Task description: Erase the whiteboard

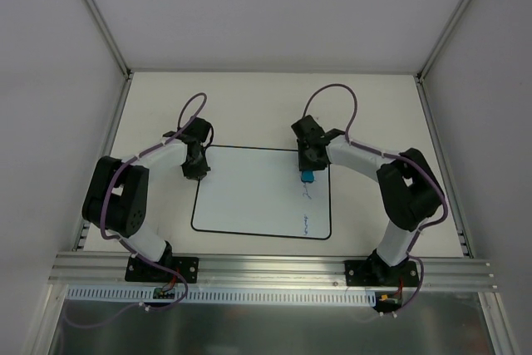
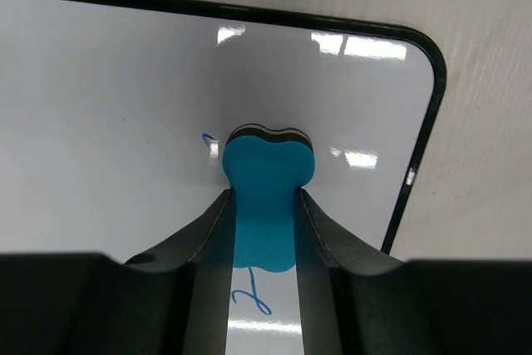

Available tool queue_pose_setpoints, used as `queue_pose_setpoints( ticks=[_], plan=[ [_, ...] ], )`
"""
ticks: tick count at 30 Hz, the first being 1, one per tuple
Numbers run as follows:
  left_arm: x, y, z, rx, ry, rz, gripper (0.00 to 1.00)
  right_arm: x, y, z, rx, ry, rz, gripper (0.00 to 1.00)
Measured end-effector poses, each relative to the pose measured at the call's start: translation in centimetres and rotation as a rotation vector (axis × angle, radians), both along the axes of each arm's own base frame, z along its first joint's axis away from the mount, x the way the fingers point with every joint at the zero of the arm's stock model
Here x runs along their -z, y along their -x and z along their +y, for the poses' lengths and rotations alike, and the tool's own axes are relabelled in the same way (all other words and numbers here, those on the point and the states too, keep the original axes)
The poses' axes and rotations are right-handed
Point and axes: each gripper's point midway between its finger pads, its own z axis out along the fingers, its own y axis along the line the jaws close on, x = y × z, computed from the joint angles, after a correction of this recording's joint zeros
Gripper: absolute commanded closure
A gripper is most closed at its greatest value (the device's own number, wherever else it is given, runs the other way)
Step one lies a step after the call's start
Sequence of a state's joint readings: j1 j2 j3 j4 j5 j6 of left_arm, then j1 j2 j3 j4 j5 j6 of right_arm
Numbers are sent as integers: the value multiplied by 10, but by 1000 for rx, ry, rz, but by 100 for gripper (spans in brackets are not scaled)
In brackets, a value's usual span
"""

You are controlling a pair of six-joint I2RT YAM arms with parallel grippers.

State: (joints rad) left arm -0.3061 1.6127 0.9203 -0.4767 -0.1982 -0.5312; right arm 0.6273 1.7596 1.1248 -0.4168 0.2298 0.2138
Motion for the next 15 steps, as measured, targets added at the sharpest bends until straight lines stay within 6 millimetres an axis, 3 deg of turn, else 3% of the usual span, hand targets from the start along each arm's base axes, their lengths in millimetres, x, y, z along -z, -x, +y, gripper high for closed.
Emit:
queue_pose_setpoints(
  ticks=[7,12,15],
  plan=[
    [0,0,0,-1,0,-1,88,-1,-12,28,-38,3,-15,100],
    [-1,-2,-2,1,11,-10,83,-1,-16,17,7,21,-8,99],
    [-1,-4,-3,3,18,-19,70,0,-24,1,62,22,-7,100]
  ],
)
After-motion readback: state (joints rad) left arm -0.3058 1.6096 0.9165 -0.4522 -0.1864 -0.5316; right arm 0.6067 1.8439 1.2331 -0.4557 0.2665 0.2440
